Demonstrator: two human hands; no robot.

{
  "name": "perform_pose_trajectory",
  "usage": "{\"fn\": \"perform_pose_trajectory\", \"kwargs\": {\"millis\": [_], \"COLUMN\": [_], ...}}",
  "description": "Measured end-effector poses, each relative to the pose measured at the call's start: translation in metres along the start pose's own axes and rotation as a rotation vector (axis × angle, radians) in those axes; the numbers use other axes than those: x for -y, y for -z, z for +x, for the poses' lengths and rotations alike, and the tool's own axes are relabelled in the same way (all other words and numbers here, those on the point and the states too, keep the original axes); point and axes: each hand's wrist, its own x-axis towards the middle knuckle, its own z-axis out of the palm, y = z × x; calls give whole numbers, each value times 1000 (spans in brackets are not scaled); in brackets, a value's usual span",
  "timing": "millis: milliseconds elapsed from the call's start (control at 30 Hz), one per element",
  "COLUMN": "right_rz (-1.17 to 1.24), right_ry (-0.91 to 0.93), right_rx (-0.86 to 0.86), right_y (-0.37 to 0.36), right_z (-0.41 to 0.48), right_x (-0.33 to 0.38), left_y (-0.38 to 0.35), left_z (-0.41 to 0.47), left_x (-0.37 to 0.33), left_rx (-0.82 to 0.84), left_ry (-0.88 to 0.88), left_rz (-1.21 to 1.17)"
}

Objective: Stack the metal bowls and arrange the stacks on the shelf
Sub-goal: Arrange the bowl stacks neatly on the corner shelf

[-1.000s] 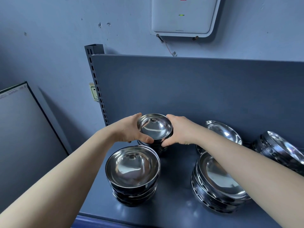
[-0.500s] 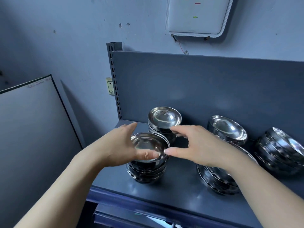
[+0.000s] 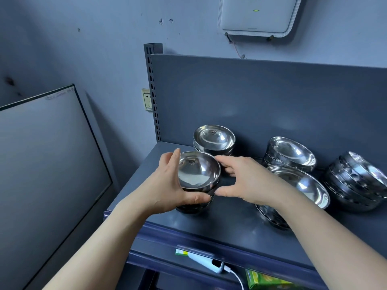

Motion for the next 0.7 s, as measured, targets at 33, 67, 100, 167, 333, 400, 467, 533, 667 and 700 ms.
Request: {"fn": "perform_pose_trajectory", "kwargs": {"millis": [33, 67, 100, 167, 333, 400, 467, 533, 667, 700], "right_rz": [8, 12, 13, 14, 96, 87, 55, 57, 60, 38], "right_ry": [-10, -12, -10, 0, 7, 2, -14, -19, 0, 8], "right_rx": [-4, -9, -17, -44, -108, -97, -77, -63, -72, -86], "right_y": [-2, -3, -4, -6, -12, -18, -22, -25, -30, -32], "right_z": [0, 0, 0, 1, 3, 4, 5, 4, 5, 6], "right_x": [0, -1, -1, -1, -3, -6, -9, -11, -14, -13], "left_y": [-1, -2, -2, 1, 19, 22, 21, 18, 12, 11], "left_z": [1, 1, 2, 2, 6, 10, 11, 10, 6, 5], "left_x": [1, 1, 2, 0, -6, -6, -4, 1, 10, 11], "left_rx": [-1, -8, -18, -35, -38, 5, 47, 65, 30, 17], "left_ry": [2, 4, 3, -15, -60, -48, -32, -17, -22, -31], "left_rz": [16, 30, 37, 50, 68, 92, 109, 103, 81, 72]}}
